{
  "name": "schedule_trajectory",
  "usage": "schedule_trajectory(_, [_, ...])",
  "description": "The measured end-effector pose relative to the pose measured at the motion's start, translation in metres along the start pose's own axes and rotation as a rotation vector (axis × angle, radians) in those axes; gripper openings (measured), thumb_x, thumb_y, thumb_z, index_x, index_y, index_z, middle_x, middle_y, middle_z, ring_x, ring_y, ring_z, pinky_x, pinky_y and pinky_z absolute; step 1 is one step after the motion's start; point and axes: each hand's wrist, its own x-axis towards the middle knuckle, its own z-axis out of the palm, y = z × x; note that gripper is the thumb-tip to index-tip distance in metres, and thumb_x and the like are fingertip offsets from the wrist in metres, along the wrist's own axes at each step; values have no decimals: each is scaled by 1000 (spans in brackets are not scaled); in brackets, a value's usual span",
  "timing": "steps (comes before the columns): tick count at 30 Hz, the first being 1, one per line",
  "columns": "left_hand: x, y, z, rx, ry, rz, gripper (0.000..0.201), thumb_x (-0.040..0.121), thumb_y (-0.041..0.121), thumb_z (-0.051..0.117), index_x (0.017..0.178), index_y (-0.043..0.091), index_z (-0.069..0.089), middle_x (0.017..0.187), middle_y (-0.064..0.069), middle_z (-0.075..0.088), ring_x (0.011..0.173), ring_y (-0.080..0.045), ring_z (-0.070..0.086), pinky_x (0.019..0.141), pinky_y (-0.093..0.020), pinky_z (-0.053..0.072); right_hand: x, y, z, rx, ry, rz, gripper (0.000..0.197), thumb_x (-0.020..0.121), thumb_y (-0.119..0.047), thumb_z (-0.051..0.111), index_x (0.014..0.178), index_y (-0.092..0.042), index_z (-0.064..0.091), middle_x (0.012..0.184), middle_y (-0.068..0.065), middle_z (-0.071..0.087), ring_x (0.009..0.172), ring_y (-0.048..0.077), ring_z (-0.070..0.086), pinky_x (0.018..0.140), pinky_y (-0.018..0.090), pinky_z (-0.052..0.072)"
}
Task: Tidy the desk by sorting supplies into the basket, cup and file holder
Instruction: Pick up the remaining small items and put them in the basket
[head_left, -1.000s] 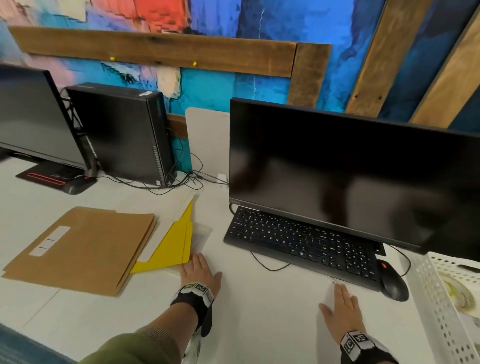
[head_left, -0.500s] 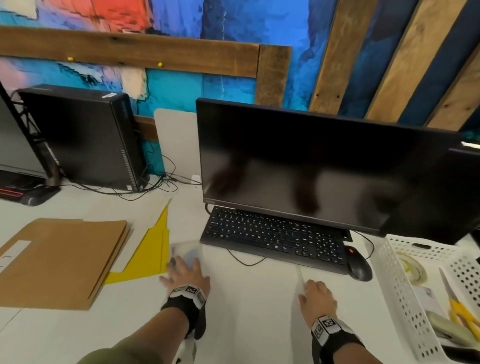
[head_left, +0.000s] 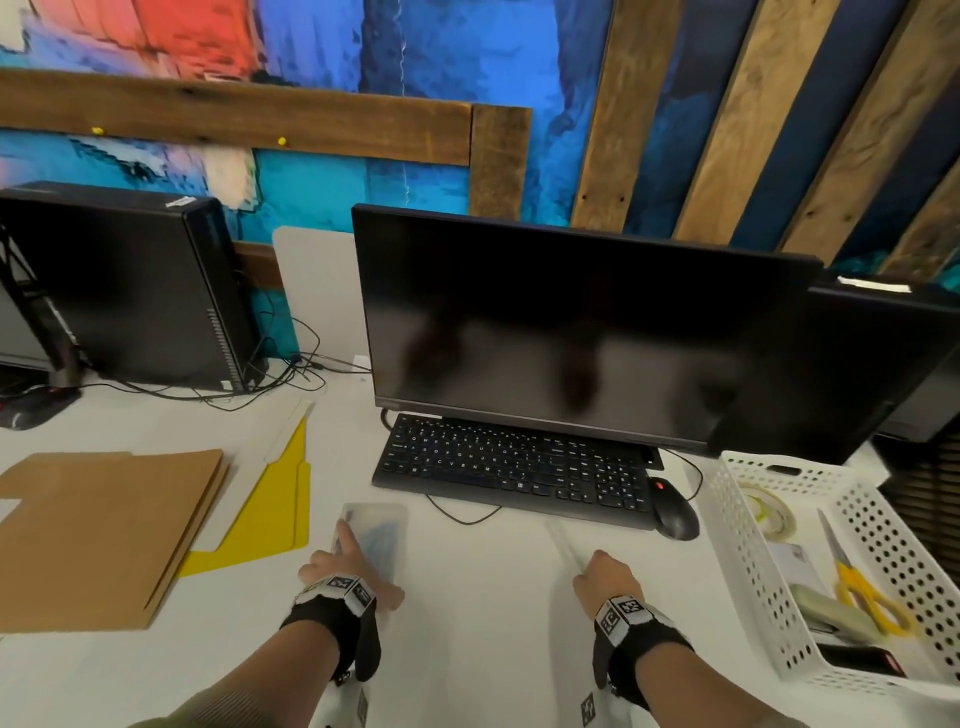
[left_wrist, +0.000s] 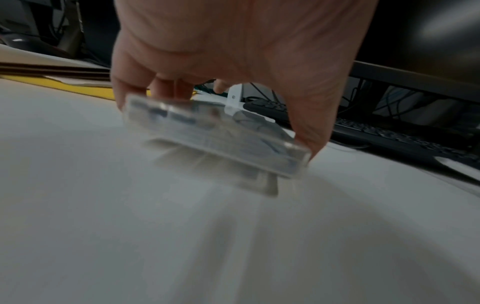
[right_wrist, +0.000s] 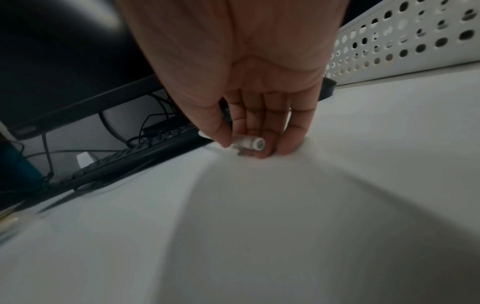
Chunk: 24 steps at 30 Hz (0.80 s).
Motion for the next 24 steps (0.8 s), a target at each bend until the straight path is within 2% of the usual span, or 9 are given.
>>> schedule_trajectory(2, [-7, 0, 2, -40, 1, 16, 123, 64, 51, 70, 147, 24, -16, 134, -12, 31, 124, -29, 41, 102, -38, 43, -3, 2, -3, 51, 9, 3, 25, 92, -18, 44, 111, -5, 52, 113, 10, 62, 97, 24, 59, 71, 24, 40])
schedule_trajectory(7, [-23, 9, 1, -248, -4, 167, 130, 62, 45, 77, 144, 32, -24, 128, -11, 31, 112, -30, 52, 93, -37, 50, -13, 12, -6, 431, 141, -27, 4, 91, -15, 47, 95, -15, 46, 81, 5, 57, 75, 23, 55, 68, 26, 43])
schedule_trajectory(11, [-44, 31, -7, -358, 3, 368, 132, 60, 40, 79, 144, 34, -23, 128, -12, 35, 112, -33, 53, 95, -40, 48, -27, 21, -19, 710, 254, -42, 14, 91, -12, 47, 80, -19, 53, 84, 8, 59, 73, 29, 60, 70, 33, 51])
schedule_trajectory(15, [-60, 64, -7, -501, -2, 545, 135, 59, 38, 84, 147, 29, -18, 137, -11, 36, 119, -32, 50, 102, -39, 41, -41, 38, -41, 885, 341, -52, 7, 90, -10, 53, 86, -14, 57, 84, 10, 60, 67, 23, 57, 50, 15, 41])
schedule_trajectory(17, [-67, 82, -4, -588, -10, 591, 122, 70, 26, 79, 149, 21, -14, 140, -11, 42, 121, -30, 51, 101, -35, 41, -47, 52, -52, 929, 378, -70, 3, 89, -12, 58, 89, -13, 60, 81, 8, 60, 67, 20, 57, 47, 9, 37])
schedule_trajectory(19, [-74, 99, -1, -522, 38, 603, 84, 84, 19, 66, 149, 13, 13, 129, -14, 53, 112, -28, 57, 94, -32, 45, -50, 65, -60, 940, 404, -104, 7, 88, -14, 60, 82, -17, 61, 77, 8, 59, 63, 19, 56, 51, 11, 42])
schedule_trajectory(21, [-86, 114, 1, -429, 60, 620, 49, 91, 23, 56, 134, 6, 41, 125, -15, 53, 110, -26, 56, 93, -30, 44, -53, 79, -67, 964, 416, -127, 20, 88, -14, 62, 71, -23, 60, 76, 5, 59, 64, 21, 55, 61, 26, 52])
schedule_trajectory(22, [-90, 120, 3, -422, 58, 630, 42, 92, 24, 54, 128, 5, 45, 124, -15, 53, 110, -27, 55, 92, -31, 43, -55, 86, -69, 969, 421, -127, 23, 88, -14, 62, 67, -24, 60, 75, 3, 60, 64, 20, 54, 67, 36, 54])
schedule_trajectory(24, [-101, 132, 7, -457, 21, 658, 40, 91, 25, 55, 125, 7, 47, 121, -15, 56, 110, -29, 55, 92, -32, 42, -58, 104, -75, 949, 438, -119, 26, 88, -16, 61, 63, -22, 60, 68, -1, 58, 61, 17, 51, 77, 42, 55])
